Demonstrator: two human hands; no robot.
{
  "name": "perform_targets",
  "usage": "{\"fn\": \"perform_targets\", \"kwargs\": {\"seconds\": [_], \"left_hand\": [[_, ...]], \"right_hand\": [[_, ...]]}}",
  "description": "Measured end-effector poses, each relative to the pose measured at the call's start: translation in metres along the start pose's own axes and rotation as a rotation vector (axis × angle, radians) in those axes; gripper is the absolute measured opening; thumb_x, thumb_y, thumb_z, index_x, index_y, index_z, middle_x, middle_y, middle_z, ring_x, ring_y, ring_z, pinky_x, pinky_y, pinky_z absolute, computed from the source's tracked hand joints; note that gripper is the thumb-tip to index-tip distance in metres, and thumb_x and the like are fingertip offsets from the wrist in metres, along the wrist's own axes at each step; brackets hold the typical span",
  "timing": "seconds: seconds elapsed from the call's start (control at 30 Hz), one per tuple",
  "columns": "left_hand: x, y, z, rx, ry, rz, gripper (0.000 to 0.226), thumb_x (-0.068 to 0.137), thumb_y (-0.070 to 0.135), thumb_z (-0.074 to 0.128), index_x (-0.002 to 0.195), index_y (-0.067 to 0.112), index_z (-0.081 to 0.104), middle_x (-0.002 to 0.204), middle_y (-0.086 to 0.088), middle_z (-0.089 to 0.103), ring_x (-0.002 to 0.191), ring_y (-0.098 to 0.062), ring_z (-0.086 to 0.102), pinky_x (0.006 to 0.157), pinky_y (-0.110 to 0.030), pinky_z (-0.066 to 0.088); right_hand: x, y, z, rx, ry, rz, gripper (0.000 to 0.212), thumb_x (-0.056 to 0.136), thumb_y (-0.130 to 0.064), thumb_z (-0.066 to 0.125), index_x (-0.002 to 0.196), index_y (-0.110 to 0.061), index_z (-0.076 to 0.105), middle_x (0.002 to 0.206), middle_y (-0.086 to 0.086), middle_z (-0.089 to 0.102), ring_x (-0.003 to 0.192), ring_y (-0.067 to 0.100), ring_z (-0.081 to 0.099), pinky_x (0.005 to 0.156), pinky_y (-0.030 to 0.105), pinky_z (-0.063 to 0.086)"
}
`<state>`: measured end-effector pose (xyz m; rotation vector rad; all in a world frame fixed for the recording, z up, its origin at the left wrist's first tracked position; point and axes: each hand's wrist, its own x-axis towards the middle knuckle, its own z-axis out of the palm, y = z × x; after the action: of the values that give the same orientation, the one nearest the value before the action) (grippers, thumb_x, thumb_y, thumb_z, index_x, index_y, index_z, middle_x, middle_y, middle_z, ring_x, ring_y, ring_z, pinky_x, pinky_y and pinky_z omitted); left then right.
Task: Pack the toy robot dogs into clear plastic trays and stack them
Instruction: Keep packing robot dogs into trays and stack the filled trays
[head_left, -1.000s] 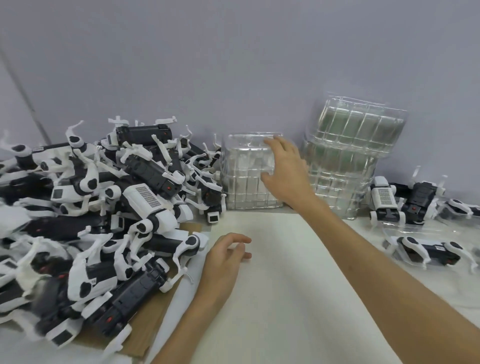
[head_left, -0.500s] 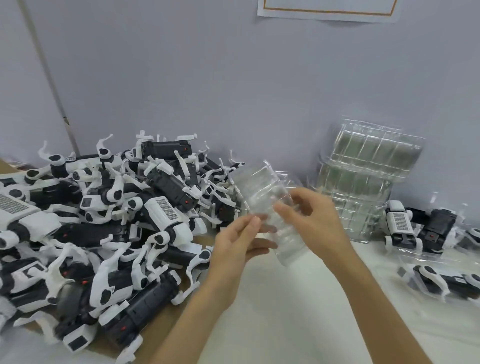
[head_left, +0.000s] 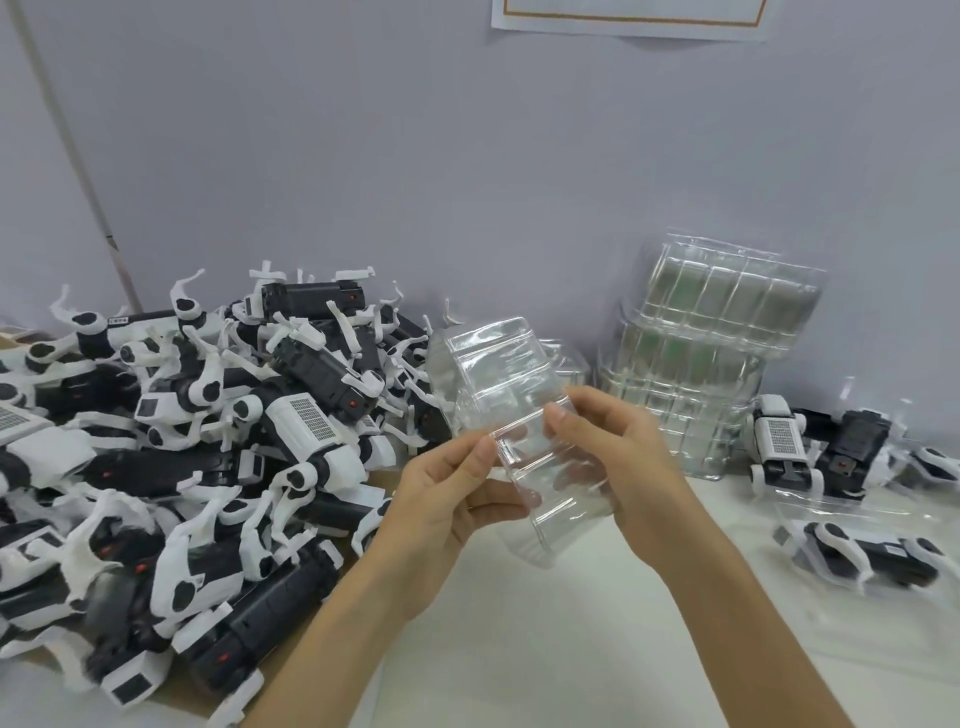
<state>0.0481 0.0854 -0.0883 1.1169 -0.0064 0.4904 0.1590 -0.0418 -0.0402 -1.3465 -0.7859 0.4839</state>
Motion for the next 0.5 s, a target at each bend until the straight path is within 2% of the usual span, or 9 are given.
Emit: {"fn": "perform_targets", "kwargs": {"seconds": [0.13, 0.23, 0.43, 0.5], "left_hand": [[-0.0019, 0.0001, -0.0004, -0.020, -0.013, -0.031, 0.037, 0.086, 0.035, 0.069, 0.116, 0.013, 0.074, 0.105, -0.017, 0.068, 0.077, -0.021, 0.072, 0.075, -0.031, 0.058], [-0.0023, 0.0006, -0.0007, -0.011, -0.034, -0.043, 0.045, 0.082, 0.036, 0.068, 0.118, 0.010, 0.072, 0.107, -0.017, 0.065, 0.077, -0.021, 0.072, 0.076, -0.032, 0.058], [-0.0016, 0.0018, 0.0043, 0.047, -0.004, -0.008, 0.034, 0.083, 0.034, 0.067, 0.107, 0.011, 0.076, 0.092, -0.012, 0.073, 0.075, -0.023, 0.074, 0.072, -0.031, 0.059], [-0.0016, 0.0033, 0.0065, 0.085, -0.003, 0.009, 0.027, 0.086, 0.031, 0.065, 0.105, 0.015, 0.077, 0.094, -0.011, 0.074, 0.076, -0.025, 0.074, 0.072, -0.031, 0.058]], "right_hand": [[-0.0010, -0.0005, -0.0002, 0.011, -0.011, -0.002, 0.011, 0.087, -0.019, 0.068, 0.077, -0.020, 0.072, 0.072, 0.000, 0.064, 0.058, 0.016, 0.059, 0.049, 0.021, 0.046], [-0.0019, -0.0004, -0.0027, 0.044, -0.039, 0.012, 0.007, 0.083, -0.023, 0.069, 0.078, -0.020, 0.073, 0.074, 0.001, 0.064, 0.059, 0.017, 0.060, 0.048, 0.022, 0.047], [-0.0028, 0.0007, -0.0078, 0.039, -0.037, 0.019, 0.014, 0.079, -0.028, 0.069, 0.082, -0.015, 0.071, 0.079, 0.006, 0.063, 0.063, 0.019, 0.061, 0.050, 0.023, 0.048], [-0.0027, 0.0004, -0.0092, 0.007, -0.025, 0.009, 0.015, 0.081, -0.028, 0.069, 0.087, -0.014, 0.072, 0.078, 0.003, 0.064, 0.063, 0.017, 0.061, 0.050, 0.023, 0.048]]}}
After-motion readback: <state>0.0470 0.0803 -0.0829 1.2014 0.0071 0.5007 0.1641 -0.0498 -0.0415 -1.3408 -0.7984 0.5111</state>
